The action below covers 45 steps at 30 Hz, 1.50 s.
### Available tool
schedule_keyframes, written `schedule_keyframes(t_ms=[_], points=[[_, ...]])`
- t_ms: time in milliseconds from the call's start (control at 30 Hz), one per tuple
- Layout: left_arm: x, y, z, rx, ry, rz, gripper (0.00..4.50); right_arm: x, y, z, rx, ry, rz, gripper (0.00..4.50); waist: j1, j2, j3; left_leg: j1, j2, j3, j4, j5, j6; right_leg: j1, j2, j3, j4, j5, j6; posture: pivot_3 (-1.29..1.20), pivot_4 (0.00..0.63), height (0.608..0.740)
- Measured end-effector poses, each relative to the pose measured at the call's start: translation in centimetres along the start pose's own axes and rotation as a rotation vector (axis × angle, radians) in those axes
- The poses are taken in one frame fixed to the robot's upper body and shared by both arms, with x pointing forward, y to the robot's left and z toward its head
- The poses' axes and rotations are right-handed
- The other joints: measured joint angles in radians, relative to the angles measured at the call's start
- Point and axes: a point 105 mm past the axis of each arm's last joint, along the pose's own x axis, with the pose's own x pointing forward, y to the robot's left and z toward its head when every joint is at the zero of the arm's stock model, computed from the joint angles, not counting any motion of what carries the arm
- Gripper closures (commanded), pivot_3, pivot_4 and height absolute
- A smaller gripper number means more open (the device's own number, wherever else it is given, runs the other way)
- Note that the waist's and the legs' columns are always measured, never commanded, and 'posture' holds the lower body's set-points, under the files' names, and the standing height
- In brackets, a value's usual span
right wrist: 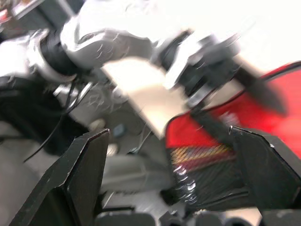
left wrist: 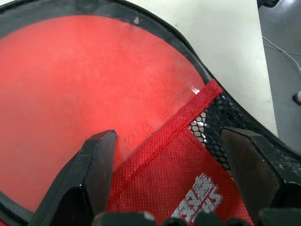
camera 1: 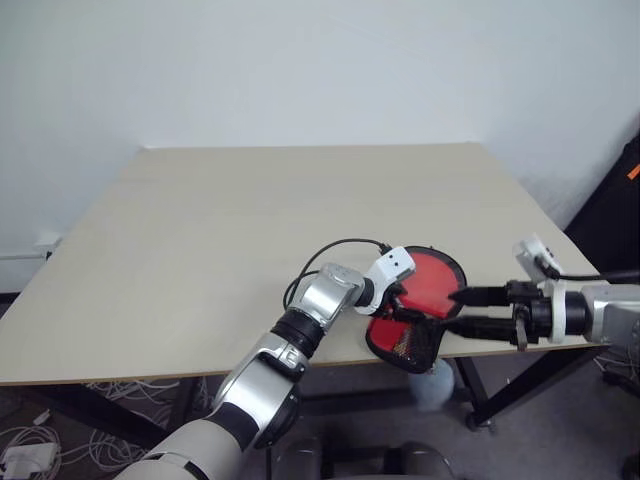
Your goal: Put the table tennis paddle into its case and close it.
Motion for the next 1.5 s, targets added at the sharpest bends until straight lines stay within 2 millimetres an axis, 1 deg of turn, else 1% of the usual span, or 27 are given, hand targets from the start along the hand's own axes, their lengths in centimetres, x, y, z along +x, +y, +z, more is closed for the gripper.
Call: schedule_keyframes(t_ms=[33,133,200,300,367,433,533,600,633,667,733,767,800,867,900,933,1000,1067,1167,1400,1500], points=[[-0.1,0.1,0.0,-0.001,0.000,-0.001,0.77,-0.1,-1.3,0.6,0.009,-0.029,-0.044,0.03,-0.002,0.001,0.000,0.000,0.000,0.000,0.000,0.000,0.000,0.000,0.000,0.000,0.000,0.000,0.000,0.00,0.000,0.740],[-0.4,0.2,0.0,-0.009,-0.008,-0.012,0.77,-0.1,-4.3,1.4,0.029,-0.080,-0.149,0.03,-0.002,0.001,0.000,0.001,-0.001,0.001,0.001,0.000,0.000,-0.001,-0.001,-0.001,0.001,0.000,0.000,0.00,0.000,0.740],[-0.9,0.3,0.0,-0.023,-0.030,-0.025,0.77,0.2,-6.4,1.6,0.048,-0.110,-0.224,0.03,-0.003,0.001,0.000,0.001,-0.001,0.001,0.001,-0.001,-0.001,-0.003,-0.001,-0.001,0.002,0.000,0.000,0.00,0.000,0.740],[-2.3,0.5,-0.4,-0.088,-0.082,-0.064,0.77,0.9,-10.6,1.6,0.118,-0.167,-0.375,0.03,-0.006,0.003,0.000,0.002,-0.003,0.001,0.002,-0.001,-0.003,-0.004,-0.001,-0.001,0.005,0.003,-0.002,0.00,0.000,0.740],[-3.3,0.6,-0.4,-0.135,-0.107,-0.096,0.77,0.8,-13.0,0.8,0.157,-0.165,-0.478,0.03,-0.003,0.001,0.002,0.000,-0.005,0.001,0.002,-0.002,-0.004,-0.010,0.000,0.001,0.009,0.004,-0.001,0.00,0.000,0.740],[-4.2,1.0,-0.7,-0.156,-0.117,-0.103,0.77,1.3,-14.8,-0.2,0.206,-0.164,-0.538,0.03,-0.002,0.001,0.003,-0.001,-0.007,0.005,0.002,0.000,-0.001,-0.013,0.000,0.006,0.014,0.003,-0.001,0.00,0.000,0.740],[-5.7,2.2,-1.4,-0.180,-0.119,-0.061,0.77,2.4,-16.5,-2.2,0.289,-0.141,-0.594,0.03,-0.003,0.001,0.006,-0.001,-0.008,0.010,0.003,0.001,0.001,-0.017,0.000,0.013,0.020,0.001,0.000,0.00,0.000,0.740],[-7.0,3.0,-2.3,-0.203,-0.111,-0.030,0.77,2.7,-17.1,-3.1,0.325,-0.131,-0.620,0.03,-0.006,0.002,0.008,0.000,-0.008,0.012,0.004,0.001,0.001,-0.017,0.000,0.015,0.022,0.002,0.000,0.00,0.000,0.740],[-7.6,3.4,-3.5,-0.233,-0.085,-0.011,0.77,2.9,-17.2,-2.9,0.333,-0.140,-0.621,0.03,-0.009,0.003,0.009,0.001,-0.008,0.014,0.005,0.000,0.001,-0.017,0.000,0.017,0.022,0.002,0.000,0.00,0.000,0.740],[-8.0,3.5,-4.0,-0.250,-0.091,-0.012,0.77,2.8,-17.3,-3.0,0.338,-0.140,-0.624,0.03,-0.008,0.002,0.010,0.001,-0.008,0.014,0.005,0.000,0.002,-0.017,0.000,0.017,0.023,0.003,0.000,0.00,0.000,0.740],[-8.3,3.4,-4.2,-0.251,-0.094,-0.011,0.77,3.0,-17.4,-3.0,0.336,-0.134,-0.625,0.03,-0.007,0.001,0.011,0.001,-0.007,0.013,0.007,-0.001,0.000,-0.017,0.000,0.018,0.022,0.004,-0.001,0.00,0.000,0.740],[-8.4,3.3,-4.3,-0.252,-0.093,-0.010,0.77,3.0,-17.5,-3.1,0.334,-0.134,-0.627,0.42,-0.006,0.001,0.011,0.001,-0.007,0.013,0.008,-0.001,0.000,-0.017,0.000,0.019,0.022,0.004,-0.001,0.00,0.000,0.740],[-8.5,3.3,-4.4,-0.255,-0.091,-0.007,0.77,3.1,-17.5,-3.2,0.334,-0.133,-0.626,0.64,-0.006,0.001,0.011,0.001,-0.008,0.013,0.009,-0.001,0.000,-0.018,0.000,0.020,0.022,0.005,-0.002,0.00,0.000,0.740],[-8.7,3.2,-4.5,-0.259,-0.087,-0.002,0.77,3.3,-17.5,-3.3,0.333,-0.128,-0.624,1.30,-0.006,0.001,0.011,0.001,-0.008,0.013,0.009,-0.001,0.000,-0.018,0.000,0.021,0.022,0.005,-0.001,0.00,0.000,0.740],[-8.8,3.1,-4.6,-0.260,-0.087,0.000,0.77,3.3,-17.5,-3.4,0.331,-0.124,-0.619,1.70,-0.007,0.001,0.011,0.001,-0.008,0.013,0.009,-0.001,0.000,-0.018,0.000,0.021,0.023,0.005,-0.002,0.00,0.000,0.740],[-8.8,3.1,-4.7,-0.262,-0.089,0.002,0.77,3.4,-17.4,-3.5,0.331,-0.121,-0.610,1.99,-0.007,0.001,0.011,0.001,-0.008,0.013,0.009,-0.001,0.000,-0.018,0.000,0.022,0.023,0.005,-0.002,0.00,0.000,0.740],[-8.8,3.0,-4.7,-0.263,-0.089,0.005,0.77,3.8,-17.1,-3.5,0.330,-0.117,-0.579,2.79,-0.007,0.001,0.011,0.001,-0.008,0.013,0.008,-0.001,0.000,-0.018,0.001,0.023,0.023,0.005,-0.002,0.00,0.000,0.740],[-8.8,3.0,-4.6,-0.265,-0.088,0.009,0.77,4.3,-16.8,-3.3,0.320,-0.116,-0.554,3.48,-0.006,0.002,0.011,0.001,-0.008,0.014,0.008,-0.001,0.000,-0.018,0.001,0.023,0.023,0.005,-0.002,0.00,0.000,0.740],[-8.8,3.0,-4.6,-0.266,-0.087,0.013,0.77,4.4,-16.7,-3.1,0.292,-0.103,-0.548,4.47,-0.006,0.002,0.011,0.001,-0.008,0.014,0.008,-0.001,0.000,-0.018,0.001,0.023,0.023,0.006,-0.002,0.00,0.000,0.740],[-8.7,3.0,-4.6,-0.267,-0.088,0.016,0.77,4.6,-16.5,-2.7,0.255,-0.104,-0.545,4.49,-0.006,0.002,0.011,0.001,-0.008,0.014,0.009,-0.001,0.000,-0.018,0.001,0.023,0.024,0.006,-0.002,0.00,0.000,0.740],[-8.6,3.0,-4.6,-0.270,-0.089,0.016,0.77,4.8,-16.1,-1.5,0.233,-0.146,-0.523,4.49,-0.005,0.004,0.011,0.001,-0.008,0.015,0.009,-0.001,0.000,-0.018,0.001,0.024,0.024,0.006,-0.002,0.00,0.000,0.740]])
